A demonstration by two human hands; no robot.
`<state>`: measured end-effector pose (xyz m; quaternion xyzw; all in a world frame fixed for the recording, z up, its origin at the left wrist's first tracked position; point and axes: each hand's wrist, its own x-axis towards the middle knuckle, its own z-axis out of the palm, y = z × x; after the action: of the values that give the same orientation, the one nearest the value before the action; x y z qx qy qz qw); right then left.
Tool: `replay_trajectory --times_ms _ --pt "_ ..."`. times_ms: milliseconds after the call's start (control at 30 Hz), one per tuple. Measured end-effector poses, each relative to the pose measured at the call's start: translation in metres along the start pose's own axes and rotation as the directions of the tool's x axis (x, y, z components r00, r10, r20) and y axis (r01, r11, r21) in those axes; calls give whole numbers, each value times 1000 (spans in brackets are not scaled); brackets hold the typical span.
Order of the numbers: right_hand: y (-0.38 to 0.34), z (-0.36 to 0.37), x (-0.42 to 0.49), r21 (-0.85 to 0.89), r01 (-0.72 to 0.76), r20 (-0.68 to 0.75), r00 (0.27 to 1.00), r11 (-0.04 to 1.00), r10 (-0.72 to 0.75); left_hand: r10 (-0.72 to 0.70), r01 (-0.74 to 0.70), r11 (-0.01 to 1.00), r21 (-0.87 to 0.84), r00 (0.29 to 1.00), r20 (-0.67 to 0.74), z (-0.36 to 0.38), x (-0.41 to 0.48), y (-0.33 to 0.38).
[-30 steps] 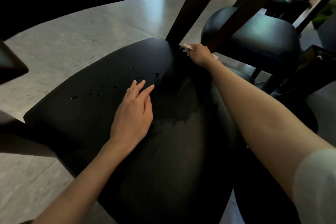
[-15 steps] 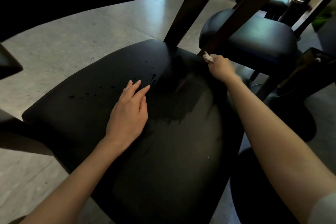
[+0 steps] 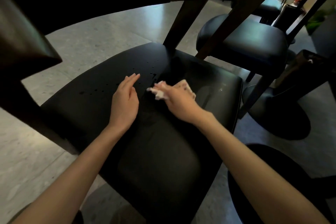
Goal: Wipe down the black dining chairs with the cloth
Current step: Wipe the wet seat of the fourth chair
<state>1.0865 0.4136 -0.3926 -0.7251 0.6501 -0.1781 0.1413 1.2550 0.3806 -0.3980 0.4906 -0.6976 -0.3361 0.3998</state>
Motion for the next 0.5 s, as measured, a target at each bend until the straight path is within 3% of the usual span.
replay_trajectory --times_ms 100,167,267,367,433,500 --pt "-14 -6 -22 111 113 8 993 987 -115 -23 21 995 -94 1000 -20 -13 -3 1" --pt "-9 -26 -16 238 113 -137 987 965 -81 13 -14 999 -29 1000 -19 -23 -9 0" --pt "11 -58 23 115 25 -385 923 993 21 66 -68 985 161 998 18 -34 -17 -5" --pt "37 -57 68 38 -74 -245 966 997 81 11 -25 943 332 999 45 -41 -24 -15" --pt "56 -34 84 -138 -149 -68 988 979 141 -18 0 907 421 999 37 -47 -27 -23" --pt "71 -14 90 -250 -158 -32 987 955 154 -18 5 873 487 1000 21 -53 -28 -29"
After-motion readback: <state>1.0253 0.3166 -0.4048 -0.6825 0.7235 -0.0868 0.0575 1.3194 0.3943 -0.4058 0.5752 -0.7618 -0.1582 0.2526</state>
